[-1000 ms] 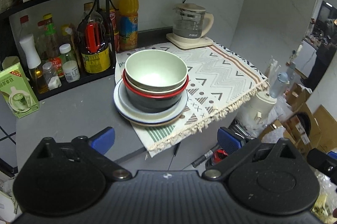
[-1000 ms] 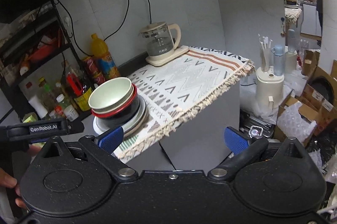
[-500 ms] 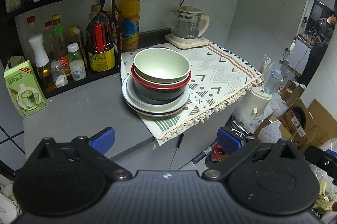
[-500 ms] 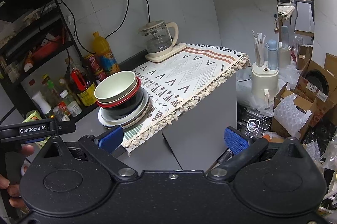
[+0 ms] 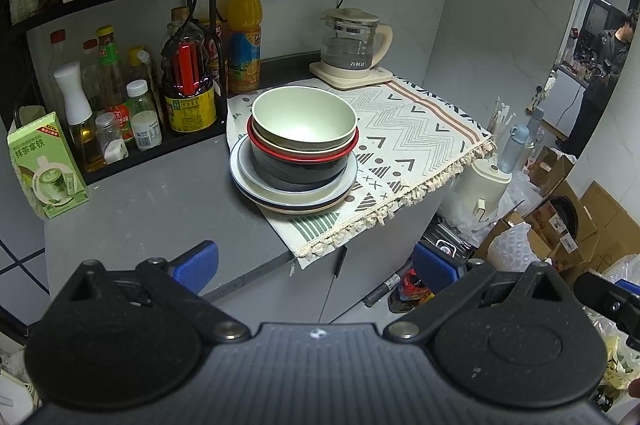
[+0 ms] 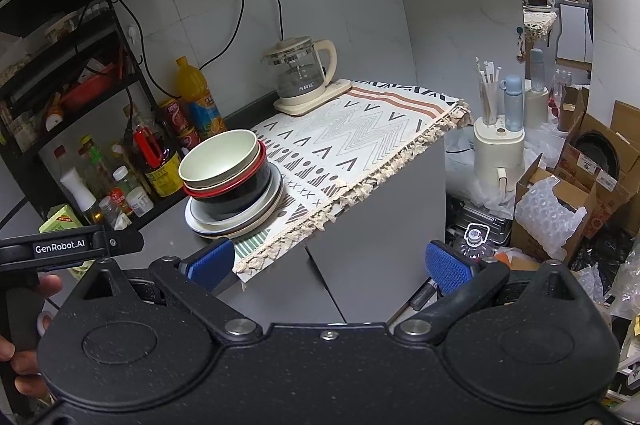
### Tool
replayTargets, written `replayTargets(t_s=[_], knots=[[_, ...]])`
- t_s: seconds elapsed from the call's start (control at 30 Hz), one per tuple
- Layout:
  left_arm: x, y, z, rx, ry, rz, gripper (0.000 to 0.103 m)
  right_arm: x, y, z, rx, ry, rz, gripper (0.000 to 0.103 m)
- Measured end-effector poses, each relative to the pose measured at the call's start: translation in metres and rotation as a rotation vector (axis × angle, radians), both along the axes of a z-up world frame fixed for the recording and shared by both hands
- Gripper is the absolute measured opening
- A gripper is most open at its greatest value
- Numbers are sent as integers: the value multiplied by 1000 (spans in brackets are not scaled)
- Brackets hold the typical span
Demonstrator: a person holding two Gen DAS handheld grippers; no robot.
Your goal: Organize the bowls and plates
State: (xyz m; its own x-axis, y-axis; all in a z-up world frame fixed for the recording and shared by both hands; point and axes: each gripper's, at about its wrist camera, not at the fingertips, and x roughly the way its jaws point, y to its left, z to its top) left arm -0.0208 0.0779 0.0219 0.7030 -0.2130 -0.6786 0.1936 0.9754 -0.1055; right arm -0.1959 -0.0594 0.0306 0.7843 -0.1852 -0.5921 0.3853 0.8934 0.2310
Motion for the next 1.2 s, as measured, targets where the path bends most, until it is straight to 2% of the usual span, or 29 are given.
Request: replayTargets(t_s=[0.6,0.93,1.2], knots=[[1,0,-2,12,9,15,102,0,-5,-2,4,12,14,103],[-2,4,0,51,-1,25,102,13,-3,-8,37,24,25,103],[0,10,-1,45,20,37,102,24,1,-7,41,28,53,103]])
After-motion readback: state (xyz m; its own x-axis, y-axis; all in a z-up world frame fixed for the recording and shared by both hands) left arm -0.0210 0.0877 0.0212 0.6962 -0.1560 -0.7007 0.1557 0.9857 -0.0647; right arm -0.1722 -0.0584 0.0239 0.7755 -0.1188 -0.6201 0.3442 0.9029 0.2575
